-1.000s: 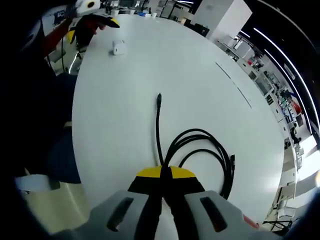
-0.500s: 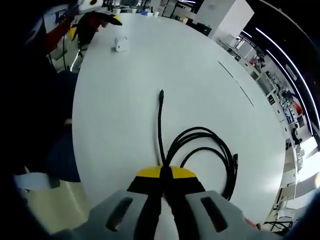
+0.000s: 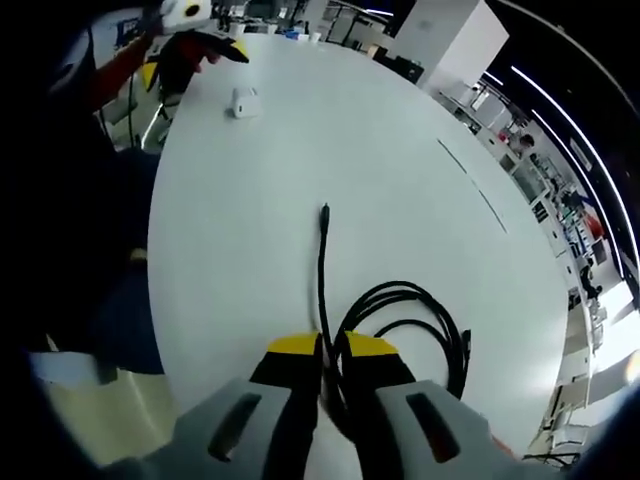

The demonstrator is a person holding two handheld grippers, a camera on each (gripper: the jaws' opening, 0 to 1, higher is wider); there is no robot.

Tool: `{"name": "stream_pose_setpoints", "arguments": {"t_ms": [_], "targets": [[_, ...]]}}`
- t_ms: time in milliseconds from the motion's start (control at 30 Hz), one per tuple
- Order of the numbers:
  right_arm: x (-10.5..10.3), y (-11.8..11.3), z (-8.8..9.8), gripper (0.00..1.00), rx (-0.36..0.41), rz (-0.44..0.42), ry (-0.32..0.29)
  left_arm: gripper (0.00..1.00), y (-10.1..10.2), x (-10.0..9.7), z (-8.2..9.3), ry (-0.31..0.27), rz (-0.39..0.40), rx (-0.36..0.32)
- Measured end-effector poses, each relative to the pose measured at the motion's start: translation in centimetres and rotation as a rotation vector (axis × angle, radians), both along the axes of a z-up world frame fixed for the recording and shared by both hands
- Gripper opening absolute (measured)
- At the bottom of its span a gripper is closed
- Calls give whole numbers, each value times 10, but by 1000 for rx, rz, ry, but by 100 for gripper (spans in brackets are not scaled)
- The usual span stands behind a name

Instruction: Plug the desk Type‑C cable into the charger adapter.

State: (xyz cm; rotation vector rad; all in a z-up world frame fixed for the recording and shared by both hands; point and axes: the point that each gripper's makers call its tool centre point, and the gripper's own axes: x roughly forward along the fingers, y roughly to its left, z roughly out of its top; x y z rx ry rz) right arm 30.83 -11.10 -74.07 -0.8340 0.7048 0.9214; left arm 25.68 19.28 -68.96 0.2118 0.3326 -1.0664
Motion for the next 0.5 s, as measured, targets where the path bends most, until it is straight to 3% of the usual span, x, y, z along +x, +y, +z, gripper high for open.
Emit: {"name": "stream_pose_setpoints", "arguments": {"t_ms": [500], "targets": [[10,8,-8,7,21,19,13,96,0,0,-1,4,0,3]]}}
